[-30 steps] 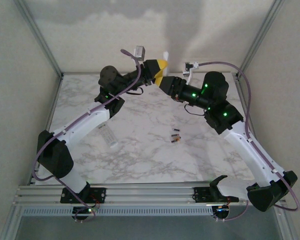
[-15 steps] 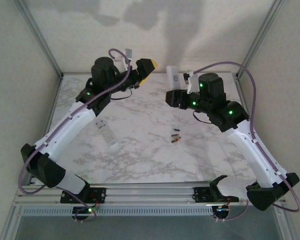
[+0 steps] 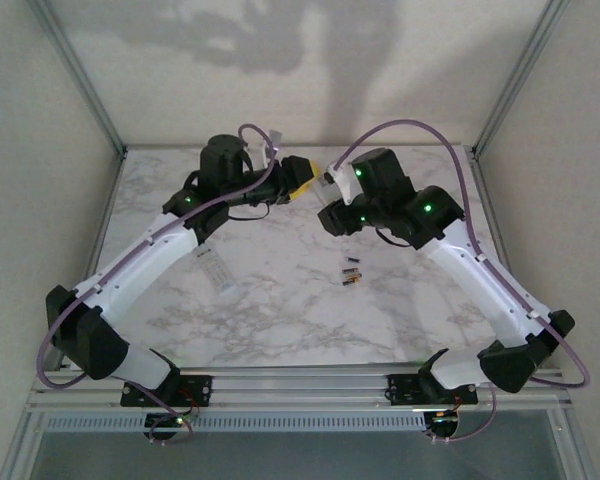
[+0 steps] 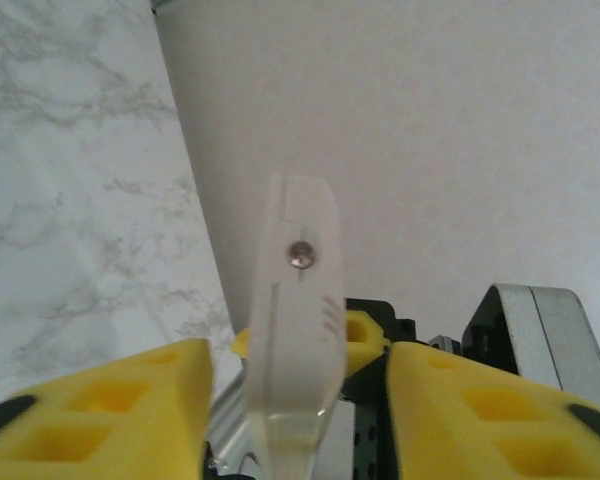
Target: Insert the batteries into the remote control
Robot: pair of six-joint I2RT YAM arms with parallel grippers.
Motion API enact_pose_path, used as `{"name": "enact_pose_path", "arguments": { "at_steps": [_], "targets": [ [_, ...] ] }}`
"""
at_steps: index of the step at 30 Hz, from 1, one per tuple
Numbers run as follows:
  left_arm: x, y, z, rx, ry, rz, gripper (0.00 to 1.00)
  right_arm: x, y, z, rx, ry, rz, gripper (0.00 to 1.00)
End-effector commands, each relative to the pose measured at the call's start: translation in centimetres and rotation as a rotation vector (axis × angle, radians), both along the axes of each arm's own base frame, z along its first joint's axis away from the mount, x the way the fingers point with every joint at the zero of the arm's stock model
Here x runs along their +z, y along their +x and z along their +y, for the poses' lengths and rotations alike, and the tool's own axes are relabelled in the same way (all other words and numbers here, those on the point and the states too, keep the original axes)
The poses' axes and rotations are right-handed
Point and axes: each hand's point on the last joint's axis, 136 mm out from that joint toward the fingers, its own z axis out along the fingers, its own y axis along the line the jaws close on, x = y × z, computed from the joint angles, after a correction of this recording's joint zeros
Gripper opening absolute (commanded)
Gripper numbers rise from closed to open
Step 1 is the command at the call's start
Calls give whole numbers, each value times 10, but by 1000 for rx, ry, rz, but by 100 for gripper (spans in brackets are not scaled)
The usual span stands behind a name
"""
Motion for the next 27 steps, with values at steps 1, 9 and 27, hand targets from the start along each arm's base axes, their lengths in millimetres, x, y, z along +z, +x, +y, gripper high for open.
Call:
{"name": "enact_pose_path", "arguments": {
  "at_steps": [1,9,27],
  "targets": [
    [14,-10,-4,-32,-80,-34,34,8,-4,6,36,4,-31,44],
    [2,-15,-11,-68,-187,6,11,1,-9,14,43,47,12,45],
    [58,-18,30,102,-221,-337,0,93,-25,-39,-503,1018,327,99]
  ]
}}
